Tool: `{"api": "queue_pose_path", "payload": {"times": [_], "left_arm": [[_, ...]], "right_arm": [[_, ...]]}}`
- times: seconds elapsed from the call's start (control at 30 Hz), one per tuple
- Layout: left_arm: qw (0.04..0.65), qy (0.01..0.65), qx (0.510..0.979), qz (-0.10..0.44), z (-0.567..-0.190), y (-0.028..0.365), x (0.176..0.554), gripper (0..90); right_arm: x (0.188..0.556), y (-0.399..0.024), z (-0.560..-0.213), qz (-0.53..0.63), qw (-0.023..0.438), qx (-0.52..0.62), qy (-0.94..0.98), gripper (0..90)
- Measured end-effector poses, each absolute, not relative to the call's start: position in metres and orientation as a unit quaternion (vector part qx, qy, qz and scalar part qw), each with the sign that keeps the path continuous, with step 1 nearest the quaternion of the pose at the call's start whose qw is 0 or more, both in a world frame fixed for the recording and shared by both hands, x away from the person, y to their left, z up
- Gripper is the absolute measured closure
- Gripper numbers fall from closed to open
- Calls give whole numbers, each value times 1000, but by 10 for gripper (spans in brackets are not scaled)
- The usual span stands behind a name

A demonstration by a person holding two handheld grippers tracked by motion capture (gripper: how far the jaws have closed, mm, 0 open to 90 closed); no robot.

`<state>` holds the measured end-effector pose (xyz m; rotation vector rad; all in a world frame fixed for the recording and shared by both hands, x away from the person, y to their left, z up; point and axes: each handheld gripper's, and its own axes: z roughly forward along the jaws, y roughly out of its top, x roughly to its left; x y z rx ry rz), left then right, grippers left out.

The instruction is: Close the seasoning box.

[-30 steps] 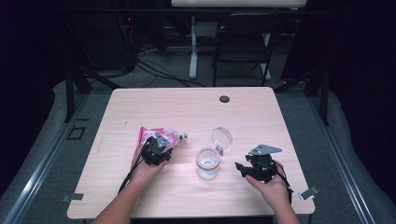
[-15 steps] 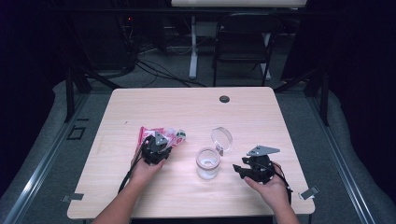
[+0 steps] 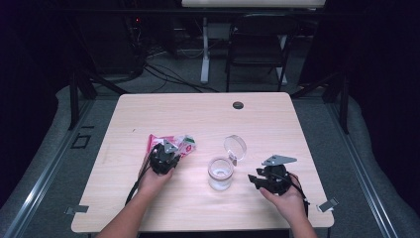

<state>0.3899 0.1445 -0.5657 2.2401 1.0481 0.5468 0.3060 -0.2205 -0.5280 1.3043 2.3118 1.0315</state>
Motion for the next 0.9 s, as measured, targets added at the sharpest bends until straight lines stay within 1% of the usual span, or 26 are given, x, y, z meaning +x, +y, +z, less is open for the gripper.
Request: {"api": "queue_pose_path", "payload": {"times": [0.27,0.53,0.9], "left_arm": [[314,401,840,185,-563,150,392,886],[327,410,835,164,-559,155,394,898],[337,413,832,157,-558,159,396,900]], "right_arm": [[307,-223,-528,362,143,458,799,595],[307,-222,-528,360,139,457,801,603],[306,-222,-529,360,140,459,800,602]]}}
